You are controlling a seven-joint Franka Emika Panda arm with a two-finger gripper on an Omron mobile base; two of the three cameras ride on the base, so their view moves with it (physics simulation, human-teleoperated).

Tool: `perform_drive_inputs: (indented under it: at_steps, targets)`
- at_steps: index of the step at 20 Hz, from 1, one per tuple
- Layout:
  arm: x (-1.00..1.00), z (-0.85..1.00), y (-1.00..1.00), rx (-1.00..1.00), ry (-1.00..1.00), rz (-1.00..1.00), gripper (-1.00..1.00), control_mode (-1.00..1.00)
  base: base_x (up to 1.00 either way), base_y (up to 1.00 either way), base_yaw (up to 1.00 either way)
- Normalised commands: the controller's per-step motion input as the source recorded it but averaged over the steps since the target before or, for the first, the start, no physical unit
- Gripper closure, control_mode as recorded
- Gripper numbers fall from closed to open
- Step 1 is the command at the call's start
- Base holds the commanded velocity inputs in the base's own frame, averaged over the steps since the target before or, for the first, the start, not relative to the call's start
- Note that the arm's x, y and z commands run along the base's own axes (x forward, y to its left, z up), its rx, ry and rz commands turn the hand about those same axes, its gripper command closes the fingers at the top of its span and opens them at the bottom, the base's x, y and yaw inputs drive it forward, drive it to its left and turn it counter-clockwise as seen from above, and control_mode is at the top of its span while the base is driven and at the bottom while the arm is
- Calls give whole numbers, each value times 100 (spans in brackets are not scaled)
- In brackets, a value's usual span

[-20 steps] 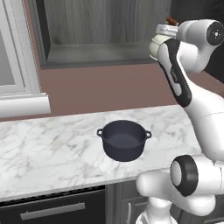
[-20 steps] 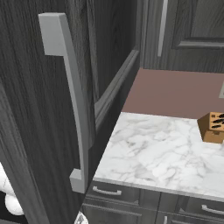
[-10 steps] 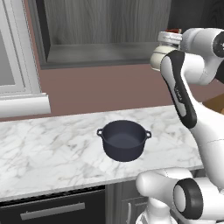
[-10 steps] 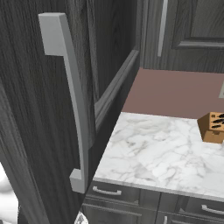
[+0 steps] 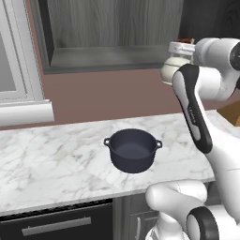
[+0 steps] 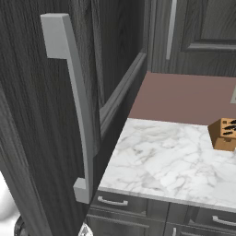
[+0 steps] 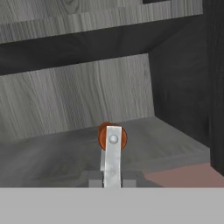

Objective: Pick the kettle from the cabinet and place it on a stove burner. Then pick the pot from the counter and place it on another stove burner. Finally, turn both burners on.

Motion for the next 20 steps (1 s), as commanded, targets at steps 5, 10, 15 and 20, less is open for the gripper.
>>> perform_drive_inputs:
  at_steps: [5, 10, 15, 20]
  targets:
    - [-26, -5, 10, 0, 11, 0, 100, -100, 0, 0, 0]
    - [-31, -11, 10, 0, 10, 0, 100, -100, 0, 0, 0]
    - [-33, -17, 3, 0, 2, 0, 100, -100, 0, 0, 0]
    - [-27, -18, 2, 0, 0, 0, 100, -100, 0, 0, 0]
